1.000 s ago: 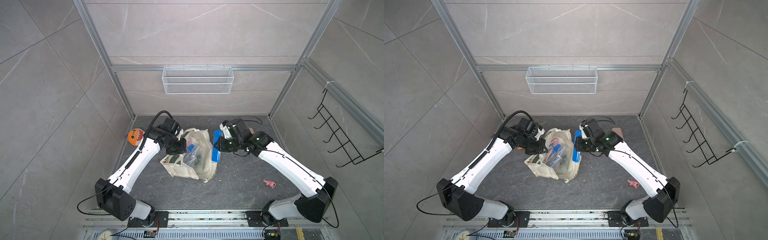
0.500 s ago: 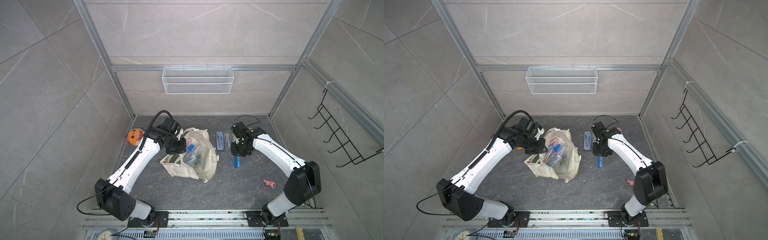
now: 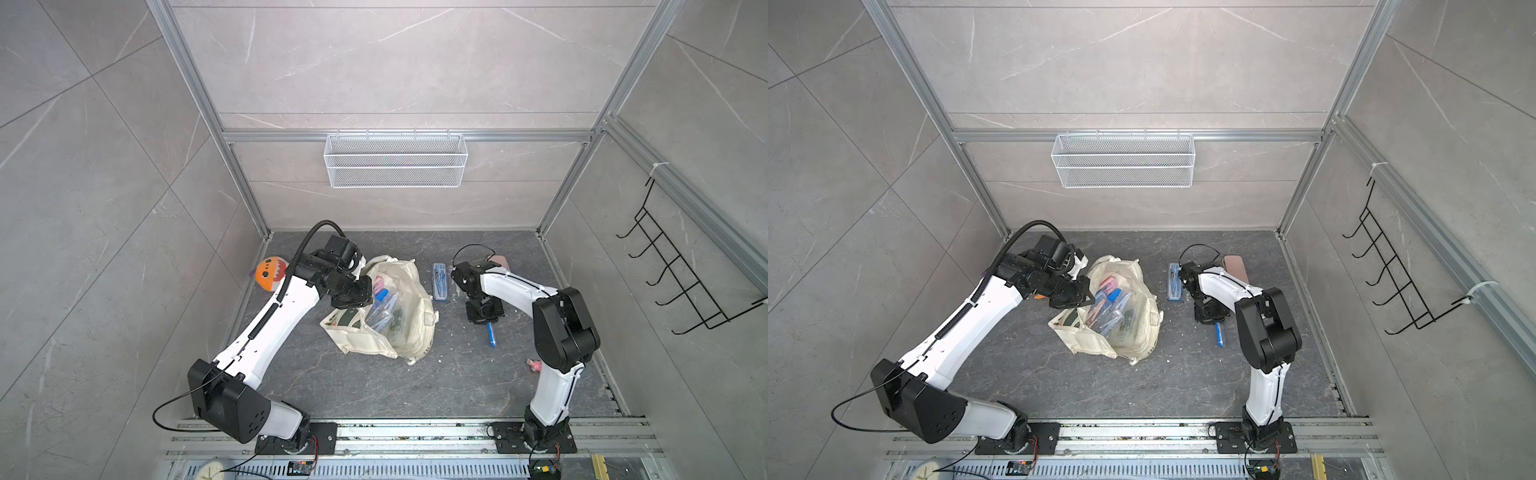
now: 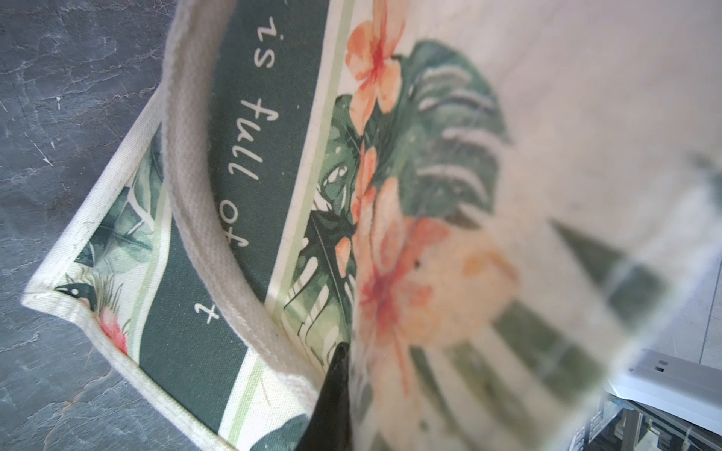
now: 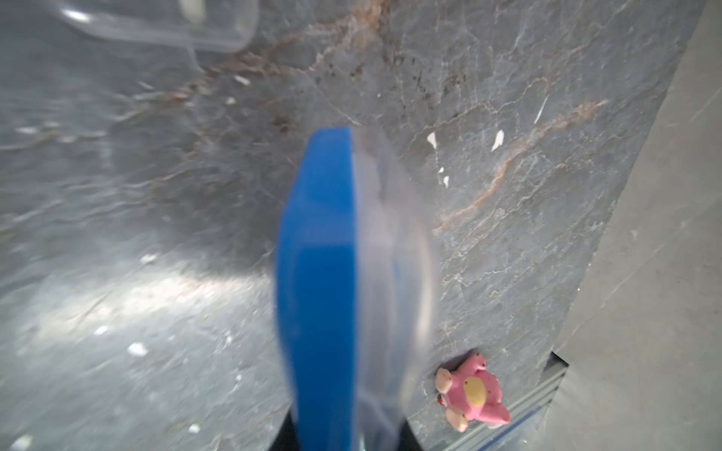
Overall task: Take out the compass set from the canvas bag
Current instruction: Place the compass set at the center of the board.
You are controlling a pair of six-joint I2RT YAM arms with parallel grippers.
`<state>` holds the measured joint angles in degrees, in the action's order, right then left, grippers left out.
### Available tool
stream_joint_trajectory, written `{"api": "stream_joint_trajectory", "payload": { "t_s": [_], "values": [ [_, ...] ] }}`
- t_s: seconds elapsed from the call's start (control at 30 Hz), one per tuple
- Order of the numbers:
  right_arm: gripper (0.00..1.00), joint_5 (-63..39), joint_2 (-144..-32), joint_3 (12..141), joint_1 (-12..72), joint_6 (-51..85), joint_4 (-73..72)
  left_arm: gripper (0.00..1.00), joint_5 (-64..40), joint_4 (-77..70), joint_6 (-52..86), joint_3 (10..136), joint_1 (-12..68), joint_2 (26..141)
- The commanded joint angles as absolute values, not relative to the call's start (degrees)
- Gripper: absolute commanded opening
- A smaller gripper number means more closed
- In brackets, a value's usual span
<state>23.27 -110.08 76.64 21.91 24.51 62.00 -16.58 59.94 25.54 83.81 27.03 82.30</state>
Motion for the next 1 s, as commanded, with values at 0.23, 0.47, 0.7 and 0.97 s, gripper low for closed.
{"api": "stream_joint_trajectory", "payload": {
  "t_s": [0.23,0.47,0.7,0.97],
  "values": [
    [0.3,19.65,-112.02,78.27,21.45,24.49,60.47,0.0,-17.17,59.06,26.06,84.38,26.98,80.42],
    [0.46,13.66,-104.31,79.36,21.46,25.95,60.81,0.0,-17.26,59.15,26.2,84.64,26.98,80.73],
    [0.48,0.08,-92.1,81.15,21.61,28.93,59.39,0.0,-17.29,59.15,26.13,84.85,26.94,81.11],
    [0.47,-7.71,-85.48,81.68,27.33,37.13,55.93,0.0,-17.55,59.11,25.95,85.17,26.96,81.21]
  ]
}}
